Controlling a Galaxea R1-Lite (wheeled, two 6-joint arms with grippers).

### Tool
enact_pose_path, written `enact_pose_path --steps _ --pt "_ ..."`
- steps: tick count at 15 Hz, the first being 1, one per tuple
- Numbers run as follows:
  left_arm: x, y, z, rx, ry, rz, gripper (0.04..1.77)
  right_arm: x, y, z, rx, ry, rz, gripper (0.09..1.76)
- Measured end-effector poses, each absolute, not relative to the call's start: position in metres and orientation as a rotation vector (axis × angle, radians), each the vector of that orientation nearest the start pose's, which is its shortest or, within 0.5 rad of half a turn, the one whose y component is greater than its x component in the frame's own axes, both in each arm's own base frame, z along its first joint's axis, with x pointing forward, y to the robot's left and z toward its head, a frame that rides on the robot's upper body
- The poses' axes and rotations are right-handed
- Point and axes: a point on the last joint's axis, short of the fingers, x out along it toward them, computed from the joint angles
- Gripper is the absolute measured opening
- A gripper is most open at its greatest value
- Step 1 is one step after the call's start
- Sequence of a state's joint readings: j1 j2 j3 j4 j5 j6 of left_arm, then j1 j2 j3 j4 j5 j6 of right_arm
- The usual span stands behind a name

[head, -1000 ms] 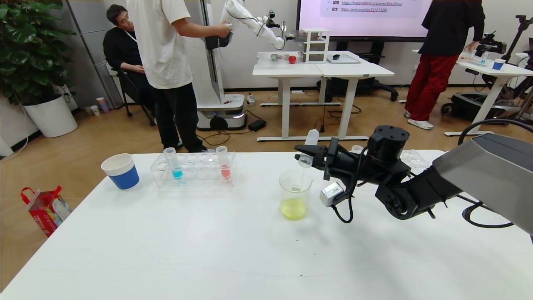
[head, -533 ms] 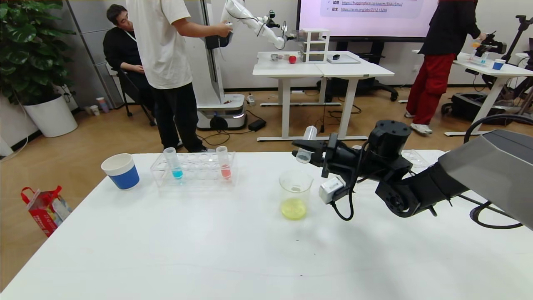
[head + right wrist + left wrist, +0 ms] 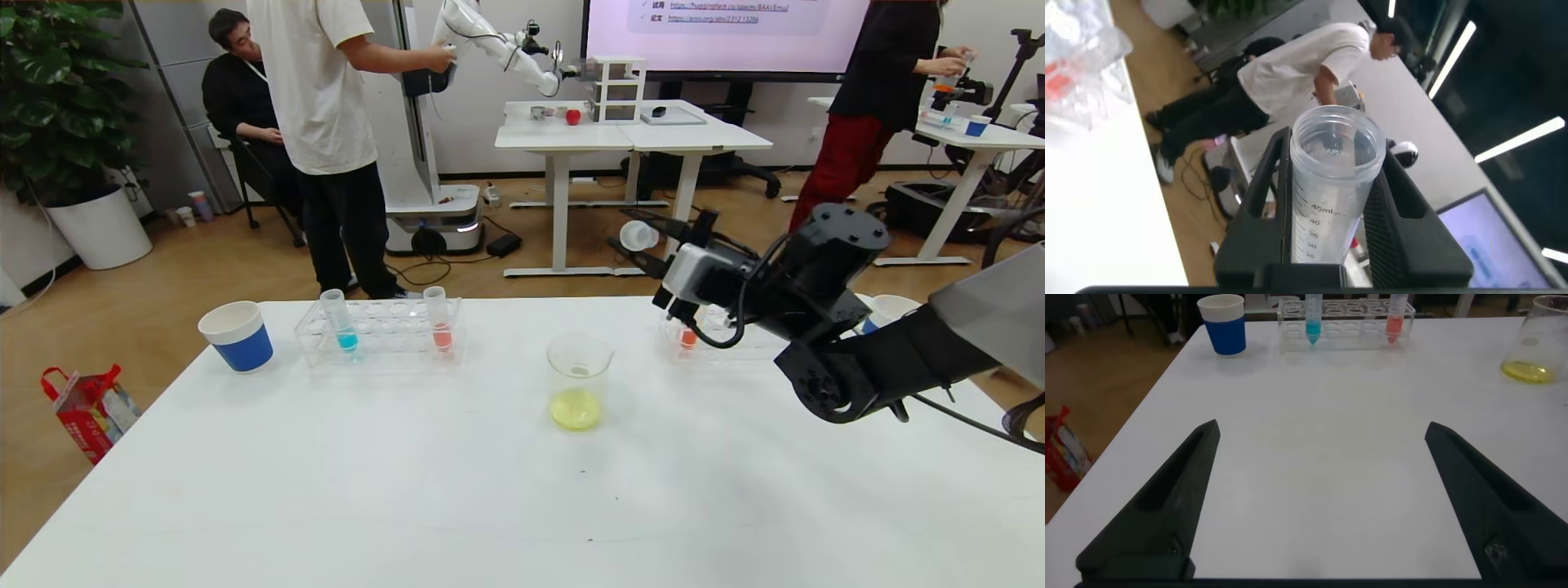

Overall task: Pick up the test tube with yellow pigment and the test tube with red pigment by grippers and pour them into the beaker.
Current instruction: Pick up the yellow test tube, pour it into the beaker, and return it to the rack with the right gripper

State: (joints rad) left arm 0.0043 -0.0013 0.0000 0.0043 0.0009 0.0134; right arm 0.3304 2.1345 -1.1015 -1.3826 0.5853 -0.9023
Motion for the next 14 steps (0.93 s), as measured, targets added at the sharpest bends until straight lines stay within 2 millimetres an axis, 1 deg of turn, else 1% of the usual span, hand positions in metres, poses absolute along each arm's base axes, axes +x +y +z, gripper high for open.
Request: enact_pose_path --steps 2,6,7,9,10,12,14 --pt "-0.023 0.0 0.075 0.013 0.003 0.005 1.75 0.372 0.142 0.181 -0.659 -0.703 0.591 0.51" --pt "-0.023 0.0 0.075 0.013 0.003 0.006 1.75 0.36 0.142 0.165 -0.335 -0.491 0.438 0.51" --pt "-0.023 0.0 0.075 0.014 0.003 0.006 1.75 0.357 0.142 0.162 -0.243 -0.421 0.39 0.51" --pt "-0.023 0.0 0.075 0.014 0.003 0.005 1.75 0.351 0.139 0.155 -0.116 -0.252 0.336 0.51" --pt "-0.023 0.0 0.075 0.013 0.003 0.006 1.75 0.349 0.137 0.155 -0.056 -0.181 0.309 0.51" --pt "-0.023 0.0 0.075 0.013 0.003 0.006 1.75 0.346 0.123 0.161 -0.001 -0.091 0.258 0.51" --pt "-0.023 0.0 0.075 0.013 0.003 0.006 1.75 0.347 0.1 0.168 0.004 -0.045 0.194 0.51"
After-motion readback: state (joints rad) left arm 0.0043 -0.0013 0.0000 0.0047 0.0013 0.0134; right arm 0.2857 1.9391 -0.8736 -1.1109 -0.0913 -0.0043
